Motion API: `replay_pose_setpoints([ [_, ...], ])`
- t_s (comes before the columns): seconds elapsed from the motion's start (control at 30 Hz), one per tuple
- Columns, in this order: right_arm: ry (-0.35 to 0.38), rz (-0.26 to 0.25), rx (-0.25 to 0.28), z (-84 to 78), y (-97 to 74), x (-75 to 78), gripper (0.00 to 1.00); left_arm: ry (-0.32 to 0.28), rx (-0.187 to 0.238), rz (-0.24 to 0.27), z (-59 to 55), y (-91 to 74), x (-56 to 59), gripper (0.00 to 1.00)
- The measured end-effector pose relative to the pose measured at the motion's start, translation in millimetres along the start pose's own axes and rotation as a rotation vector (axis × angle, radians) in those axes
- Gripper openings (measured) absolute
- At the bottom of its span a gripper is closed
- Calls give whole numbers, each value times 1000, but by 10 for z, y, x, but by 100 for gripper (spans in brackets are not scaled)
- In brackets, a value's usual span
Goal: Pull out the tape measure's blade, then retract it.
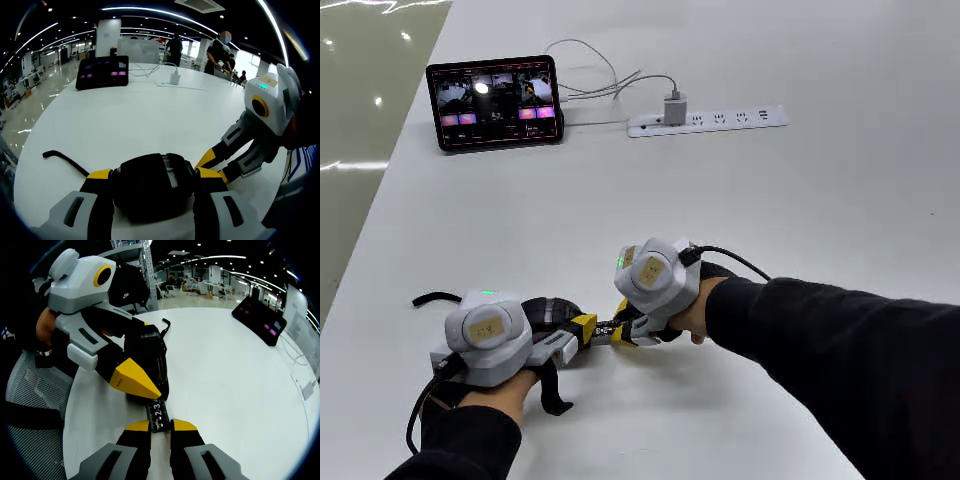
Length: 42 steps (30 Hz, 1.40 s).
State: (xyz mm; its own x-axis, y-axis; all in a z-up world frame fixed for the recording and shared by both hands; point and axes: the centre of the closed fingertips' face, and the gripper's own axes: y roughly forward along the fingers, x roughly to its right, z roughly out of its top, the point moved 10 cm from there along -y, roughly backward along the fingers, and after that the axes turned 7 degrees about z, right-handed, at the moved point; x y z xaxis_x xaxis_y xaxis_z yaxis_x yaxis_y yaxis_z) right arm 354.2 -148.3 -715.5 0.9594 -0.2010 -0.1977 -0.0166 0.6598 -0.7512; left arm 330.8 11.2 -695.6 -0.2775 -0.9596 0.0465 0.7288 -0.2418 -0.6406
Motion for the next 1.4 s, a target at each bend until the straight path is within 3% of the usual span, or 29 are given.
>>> replay_pose_setpoints([
  [1.4,-31,13,-6,119,97,-19,10,1,-2,-12,-8,-11,-6,59],
])
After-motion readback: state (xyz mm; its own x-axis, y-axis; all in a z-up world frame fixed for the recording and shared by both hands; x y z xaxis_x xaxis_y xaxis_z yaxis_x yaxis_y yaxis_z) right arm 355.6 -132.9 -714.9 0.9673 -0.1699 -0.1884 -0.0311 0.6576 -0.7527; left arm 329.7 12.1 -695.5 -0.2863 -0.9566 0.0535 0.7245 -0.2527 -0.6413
